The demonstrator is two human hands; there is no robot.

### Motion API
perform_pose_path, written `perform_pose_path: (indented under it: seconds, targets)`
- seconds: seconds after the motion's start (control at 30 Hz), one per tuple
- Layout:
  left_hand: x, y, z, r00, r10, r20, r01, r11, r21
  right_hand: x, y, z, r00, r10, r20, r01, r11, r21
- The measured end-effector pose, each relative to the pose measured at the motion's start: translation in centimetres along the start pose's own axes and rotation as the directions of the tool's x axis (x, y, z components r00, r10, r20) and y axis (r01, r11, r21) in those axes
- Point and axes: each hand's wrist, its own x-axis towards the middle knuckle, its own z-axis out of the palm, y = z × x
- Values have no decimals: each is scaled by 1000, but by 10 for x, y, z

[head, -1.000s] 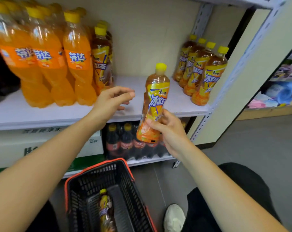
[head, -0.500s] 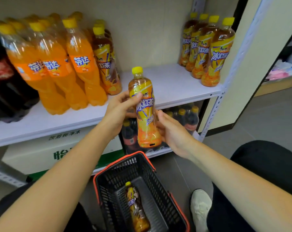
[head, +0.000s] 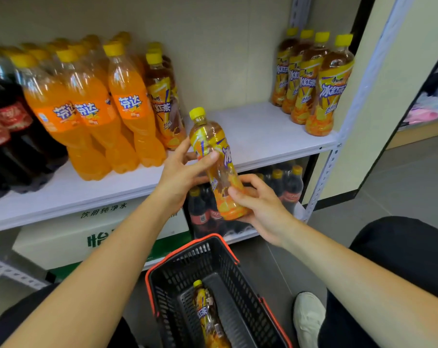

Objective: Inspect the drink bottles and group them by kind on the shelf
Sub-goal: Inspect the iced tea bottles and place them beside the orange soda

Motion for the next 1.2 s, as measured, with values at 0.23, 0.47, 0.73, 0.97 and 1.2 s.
perform_pose_path:
  seconds: [0.23,0.47,0.73,0.97,1.2]
  targets:
    - [0,1,0,996,-56,-70,47,991,-124,2,-11,-2,987,81,137,-89,995,51]
    - [-4,4,3,998,-36,48,33,997,68,3,1,-5,981,-181,-65,145,916,-374]
    - [-6,4,0,999,14,-42,-16,999,-43,4,-9,-6,998,-38,44,49,958,-283]
    - [-6,9,0,997,-29,72,27,999,28,-1,-8,-7,977,-211,16,189,839,-511]
    - [-8,13,0,997,9,-78,-10,1000,-6,-4,-7,-4,938,-343,42,286,700,-654]
